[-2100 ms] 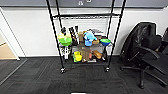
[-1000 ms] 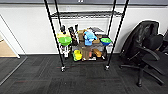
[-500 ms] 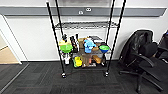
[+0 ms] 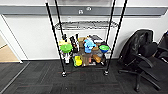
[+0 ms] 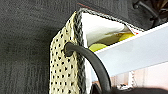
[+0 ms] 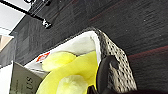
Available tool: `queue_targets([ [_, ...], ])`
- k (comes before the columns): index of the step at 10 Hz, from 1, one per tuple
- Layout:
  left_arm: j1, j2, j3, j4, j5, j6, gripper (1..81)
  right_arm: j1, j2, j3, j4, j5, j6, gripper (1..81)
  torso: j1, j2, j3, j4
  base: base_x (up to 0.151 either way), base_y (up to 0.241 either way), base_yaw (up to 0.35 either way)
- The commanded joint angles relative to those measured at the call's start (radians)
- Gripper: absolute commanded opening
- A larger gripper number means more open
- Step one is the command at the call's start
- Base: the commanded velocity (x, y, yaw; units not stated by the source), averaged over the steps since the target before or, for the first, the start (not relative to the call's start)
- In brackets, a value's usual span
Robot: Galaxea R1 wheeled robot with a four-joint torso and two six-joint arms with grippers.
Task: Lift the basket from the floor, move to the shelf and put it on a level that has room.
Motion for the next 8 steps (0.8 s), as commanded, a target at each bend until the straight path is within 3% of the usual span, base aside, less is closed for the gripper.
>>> queue_targets([
  [1,-0.128,-0.063,0.086,-0.04,0.014,0.001,1.0,0.126,-0.026,0.066,0.022,0.007,0.007,1.0,-0.063,0.098,0.0,0.0,0.0,0.0,0.0],
  [8,-0.128,-0.072,0.098,-0.067,0.014,0.001,1.0,0.122,-0.04,0.083,0.022,0.01,0.015,1.0,-0.216,0.337,0.0,0.0,0.0,0.0,0.0],
])
